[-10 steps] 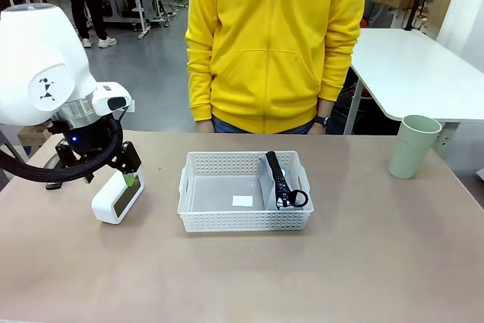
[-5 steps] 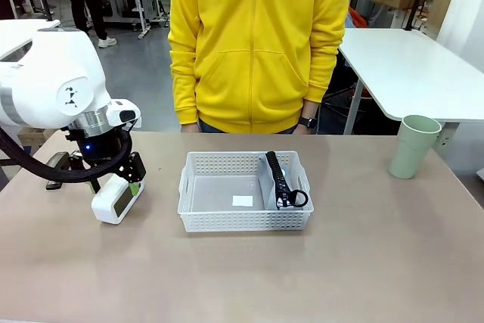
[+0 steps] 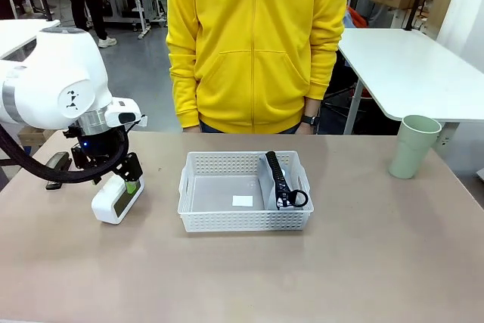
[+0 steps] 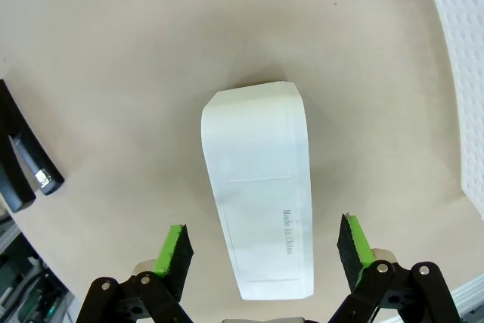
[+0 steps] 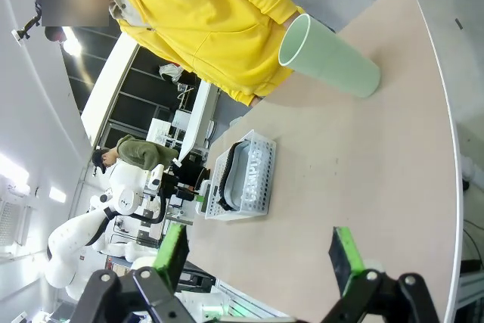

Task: Efficiently arrange items inside the basket to fit them all.
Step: Pick up the Digital clock and place it inside the Organizing basket.

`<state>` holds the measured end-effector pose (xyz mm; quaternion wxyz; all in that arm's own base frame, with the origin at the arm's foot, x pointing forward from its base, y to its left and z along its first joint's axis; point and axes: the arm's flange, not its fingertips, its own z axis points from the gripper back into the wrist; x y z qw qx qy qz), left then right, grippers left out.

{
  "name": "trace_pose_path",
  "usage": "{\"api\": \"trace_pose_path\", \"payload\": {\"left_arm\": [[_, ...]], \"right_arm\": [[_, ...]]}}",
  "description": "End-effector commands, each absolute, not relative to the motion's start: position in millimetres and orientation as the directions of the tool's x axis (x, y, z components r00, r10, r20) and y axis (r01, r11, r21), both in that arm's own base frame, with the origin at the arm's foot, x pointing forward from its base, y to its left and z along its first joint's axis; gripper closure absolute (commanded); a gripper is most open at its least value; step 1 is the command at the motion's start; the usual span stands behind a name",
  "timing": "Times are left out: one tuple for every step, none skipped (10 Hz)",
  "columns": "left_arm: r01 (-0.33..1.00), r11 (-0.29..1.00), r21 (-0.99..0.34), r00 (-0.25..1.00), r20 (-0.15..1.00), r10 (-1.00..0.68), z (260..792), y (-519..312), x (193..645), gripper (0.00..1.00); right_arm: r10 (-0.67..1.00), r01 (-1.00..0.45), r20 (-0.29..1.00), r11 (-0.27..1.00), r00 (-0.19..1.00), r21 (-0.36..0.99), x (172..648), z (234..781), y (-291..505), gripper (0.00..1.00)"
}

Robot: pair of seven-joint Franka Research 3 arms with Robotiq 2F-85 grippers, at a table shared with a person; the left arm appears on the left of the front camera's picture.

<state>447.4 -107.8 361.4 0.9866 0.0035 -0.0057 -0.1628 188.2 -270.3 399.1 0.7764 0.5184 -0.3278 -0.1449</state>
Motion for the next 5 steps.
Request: {"api": "trace_pose_path", "payload": {"left_arm": [[0.343,0.939,-0.028,0.939,-0.010,-0.343,356,-102,452,0.00],[0.348,0.937,-0.035,0.937,-0.019,-0.349,352,-101,455,0.00],[0.340,0.940,-0.025,0.940,-0.017,-0.340,346,-100,458,0.00],[0.348,0.936,-0.045,0.936,-0.036,-0.350,340,-99,460,0.00],[0.357,0.933,-0.049,0.933,-0.038,-0.359,333,-98,461,0.00]], "right_arm": [[-0.566,-0.146,0.387,0.425,0.728,0.894,191,401,-270,0.00],[-0.566,-0.146,0.387,0.425,0.728,0.894,191,401,-270,0.00],[-0.566,-0.146,0.387,0.425,0.728,0.894,191,401,-270,0.00],[-0.566,-0.146,0.387,0.425,0.728,0.894,191,401,-270,0.00],[-0.566,-0.146,0.387,0.425,0.728,0.894,191,401,-270,0.00]]}}
